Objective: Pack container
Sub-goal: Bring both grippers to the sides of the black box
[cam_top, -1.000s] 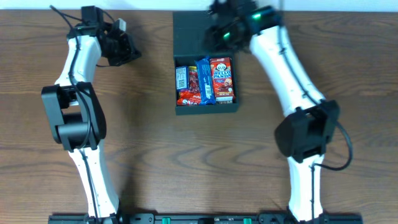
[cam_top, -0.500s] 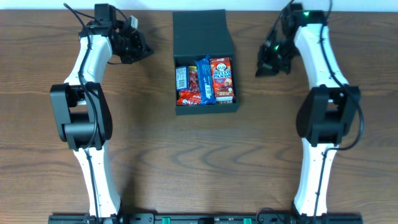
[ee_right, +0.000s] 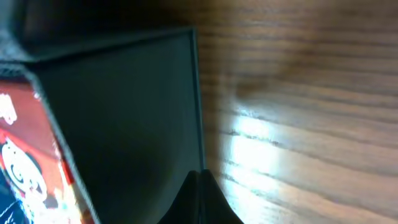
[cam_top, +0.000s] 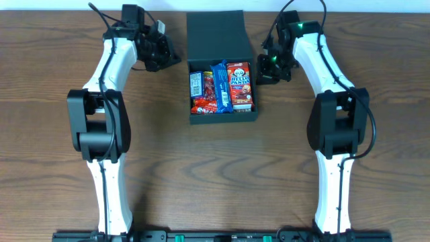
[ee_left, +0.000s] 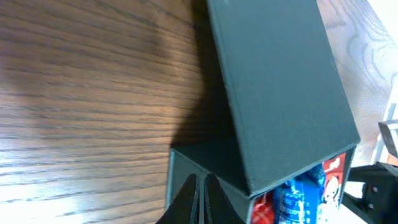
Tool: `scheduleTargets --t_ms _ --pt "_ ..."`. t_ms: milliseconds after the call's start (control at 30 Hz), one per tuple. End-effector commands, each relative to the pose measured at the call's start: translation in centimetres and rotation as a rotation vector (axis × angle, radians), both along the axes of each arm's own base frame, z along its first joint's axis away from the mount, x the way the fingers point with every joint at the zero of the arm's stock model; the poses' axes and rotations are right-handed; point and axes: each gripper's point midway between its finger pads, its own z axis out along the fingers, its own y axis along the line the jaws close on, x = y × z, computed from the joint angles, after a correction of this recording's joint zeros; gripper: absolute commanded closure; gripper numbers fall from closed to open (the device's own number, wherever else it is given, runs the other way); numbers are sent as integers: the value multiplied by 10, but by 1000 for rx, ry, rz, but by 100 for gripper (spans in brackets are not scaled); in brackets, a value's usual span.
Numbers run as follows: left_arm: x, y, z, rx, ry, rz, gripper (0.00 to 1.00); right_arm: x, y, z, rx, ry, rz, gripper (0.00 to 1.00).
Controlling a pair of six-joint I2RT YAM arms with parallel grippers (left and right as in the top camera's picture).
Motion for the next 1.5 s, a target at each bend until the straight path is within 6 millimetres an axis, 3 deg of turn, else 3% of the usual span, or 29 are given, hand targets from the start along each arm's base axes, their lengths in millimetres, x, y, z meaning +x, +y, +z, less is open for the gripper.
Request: scheduleTargets --t_ms 0,133,433,700,1000,1167,1467 --pt "-7 -11 2 4 24 -5 94 -9 11 -1 34 35 -3 99" --pt "-23 -21 -2 11 86 -26 94 -24 24 -3 29 78 28 99" --pt "-45 -21 -8 18 167 -63 94 -52 57 -3 14 128 128 99" --pt "-68 -21 -9 9 253 -97 94 -64 67 -3 5 152 160 98" --pt "-84 -17 -10 17 320 -111 94 -63 57 -2 -15 154 157 98" --pt "-82 -10 -1 21 291 -112 94 -48 45 16 -7 88 124 99" --pt "-77 2 22 95 211 -96 94 -18 2 50 -20 -33 12 99"
